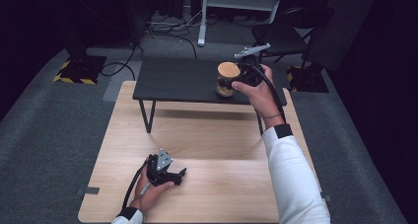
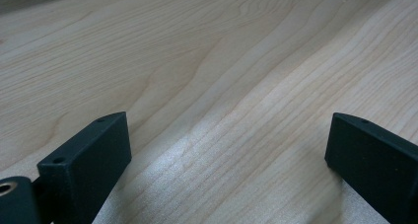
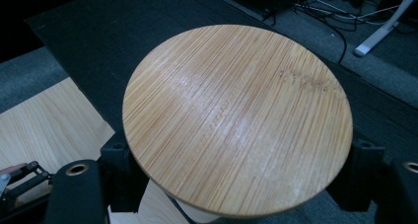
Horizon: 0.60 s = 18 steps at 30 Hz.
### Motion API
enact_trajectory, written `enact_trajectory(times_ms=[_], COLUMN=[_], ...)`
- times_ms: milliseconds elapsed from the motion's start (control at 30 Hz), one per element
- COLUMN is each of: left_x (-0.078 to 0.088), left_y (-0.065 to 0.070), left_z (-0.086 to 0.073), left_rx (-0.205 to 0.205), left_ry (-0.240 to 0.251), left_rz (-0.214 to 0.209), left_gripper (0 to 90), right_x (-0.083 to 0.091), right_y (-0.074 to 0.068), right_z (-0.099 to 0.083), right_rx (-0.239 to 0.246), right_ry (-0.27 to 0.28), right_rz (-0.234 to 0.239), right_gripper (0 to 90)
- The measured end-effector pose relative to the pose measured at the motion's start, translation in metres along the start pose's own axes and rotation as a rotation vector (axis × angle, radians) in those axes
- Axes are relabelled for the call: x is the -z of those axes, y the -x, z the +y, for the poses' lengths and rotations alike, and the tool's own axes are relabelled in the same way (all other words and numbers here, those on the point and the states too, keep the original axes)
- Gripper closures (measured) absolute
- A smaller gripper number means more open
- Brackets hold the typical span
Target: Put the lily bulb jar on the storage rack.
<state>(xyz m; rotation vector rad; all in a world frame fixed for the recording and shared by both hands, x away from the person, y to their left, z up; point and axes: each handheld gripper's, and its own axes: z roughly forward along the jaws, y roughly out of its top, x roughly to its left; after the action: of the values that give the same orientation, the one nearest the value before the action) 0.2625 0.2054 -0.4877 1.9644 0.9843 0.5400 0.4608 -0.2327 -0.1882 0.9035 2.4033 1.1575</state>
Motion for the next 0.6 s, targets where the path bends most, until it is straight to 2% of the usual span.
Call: enact_trajectory(times_ms=[333, 600], left_x=[0.0, 0.0], left_y=[0.0, 0.0], left_z=[0.0, 0.0], left_rx=[-0.001, -0.001], left_ry=[0.0, 0.0], left_rz=[-0.001, -0.001], left_gripper=[3.7, 3.8], right_x=[-0.014, -0.015], right_y=[0.006, 0.006], right_z=[-0.003, -0.015], right_rx=[-0.008, -0.017], right_ry=[-0.022, 0.024], right_rz=[-0.023, -0.028], right_gripper=[25.0, 24.8])
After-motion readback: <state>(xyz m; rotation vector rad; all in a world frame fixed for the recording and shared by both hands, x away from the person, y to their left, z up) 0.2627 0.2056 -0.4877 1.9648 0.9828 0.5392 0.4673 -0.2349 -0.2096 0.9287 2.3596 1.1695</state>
